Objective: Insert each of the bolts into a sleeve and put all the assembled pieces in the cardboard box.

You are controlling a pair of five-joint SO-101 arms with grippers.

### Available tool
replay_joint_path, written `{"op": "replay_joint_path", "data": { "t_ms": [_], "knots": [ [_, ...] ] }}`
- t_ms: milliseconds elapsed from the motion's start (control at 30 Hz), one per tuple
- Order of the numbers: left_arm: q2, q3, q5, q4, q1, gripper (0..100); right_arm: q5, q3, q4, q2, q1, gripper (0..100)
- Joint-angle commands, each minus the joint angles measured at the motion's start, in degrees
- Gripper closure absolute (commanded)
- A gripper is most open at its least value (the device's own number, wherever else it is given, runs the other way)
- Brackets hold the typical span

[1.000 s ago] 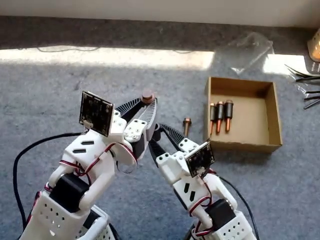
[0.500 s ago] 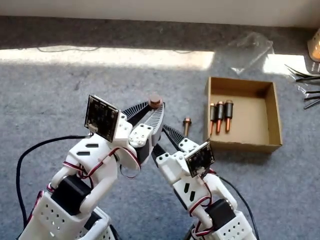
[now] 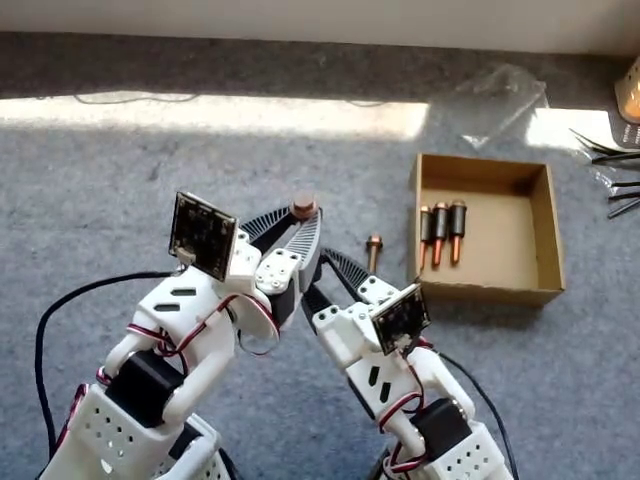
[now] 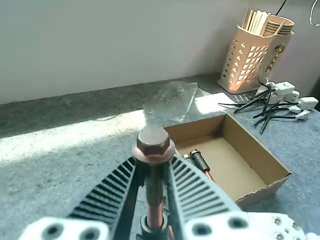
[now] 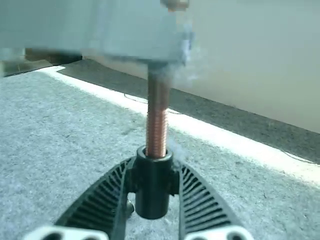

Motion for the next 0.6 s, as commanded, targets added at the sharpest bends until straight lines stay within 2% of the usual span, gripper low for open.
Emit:
{"op": "replay_joint_path", "data": {
  "t_ms": [0,267,567],
  "knots": [
    [-0.48,-0.48,-1.49,-1.67,-0.57,100,0.62,6.9,-1.27,-0.57,-0.57,99.3],
    [-0.48,0.31,-1.23,-1.58,-0.57,100,0.62,6.81,-1.27,-0.57,-0.57,99.3],
    [-0.57,6.64,-1.23,-1.58,-0.48,100,0.62,6.81,-1.27,-0.57,-0.57,99.3]
  ]
}}
